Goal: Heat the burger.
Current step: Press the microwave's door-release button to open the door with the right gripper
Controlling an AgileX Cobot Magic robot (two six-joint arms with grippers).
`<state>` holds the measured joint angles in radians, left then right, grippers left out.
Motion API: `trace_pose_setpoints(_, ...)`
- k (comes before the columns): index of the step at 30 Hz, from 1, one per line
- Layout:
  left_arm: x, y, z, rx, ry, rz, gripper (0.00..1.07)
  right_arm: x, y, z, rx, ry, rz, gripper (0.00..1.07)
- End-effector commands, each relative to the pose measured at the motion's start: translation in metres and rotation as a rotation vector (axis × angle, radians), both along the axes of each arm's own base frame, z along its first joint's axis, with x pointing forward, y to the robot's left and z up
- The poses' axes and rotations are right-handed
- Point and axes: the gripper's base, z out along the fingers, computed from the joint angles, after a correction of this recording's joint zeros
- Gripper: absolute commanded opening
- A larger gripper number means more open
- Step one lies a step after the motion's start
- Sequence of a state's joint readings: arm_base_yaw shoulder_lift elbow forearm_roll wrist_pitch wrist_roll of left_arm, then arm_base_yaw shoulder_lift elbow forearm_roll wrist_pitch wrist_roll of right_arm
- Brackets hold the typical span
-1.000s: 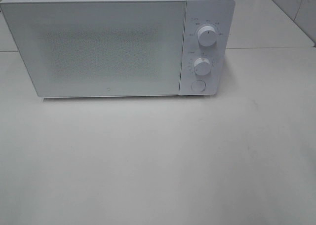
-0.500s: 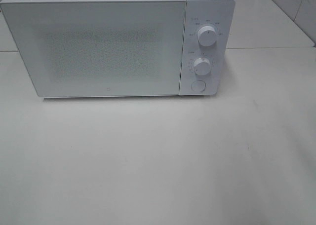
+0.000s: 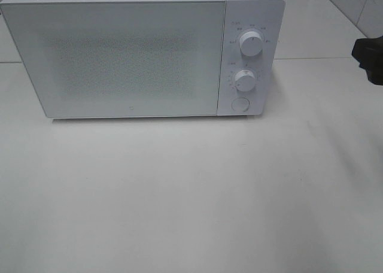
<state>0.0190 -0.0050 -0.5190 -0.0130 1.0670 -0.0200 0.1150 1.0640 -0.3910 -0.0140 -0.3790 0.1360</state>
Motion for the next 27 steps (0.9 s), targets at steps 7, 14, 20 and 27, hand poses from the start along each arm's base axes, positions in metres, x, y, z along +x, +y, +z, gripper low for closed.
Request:
trace_pose_setpoints(7,-0.001,0.000,-0.001,-0.006,-0.002,0.004,1.00,0.019,0.001,-0.019,-0.108,-0.097,0.031,0.72)
trace_pose_setpoints(14,-0.001,0.000,-0.001,-0.006,-0.002,0.004,1.00,0.021,-0.003,-0.040,-0.118,-0.218,-0.022,0.72)
trace_pose_setpoints(20,-0.001,0.000,-0.001,-0.006,-0.002,0.004,1.00,0.025,-0.007,-0.058,-0.123,-0.159,-0.065,0.72)
trace_pose_setpoints(27,-0.001,0.000,-0.001,-0.006,-0.002,0.004,1.00,0.024,0.010,-0.073,-0.151,-0.114,-0.069,0.72)
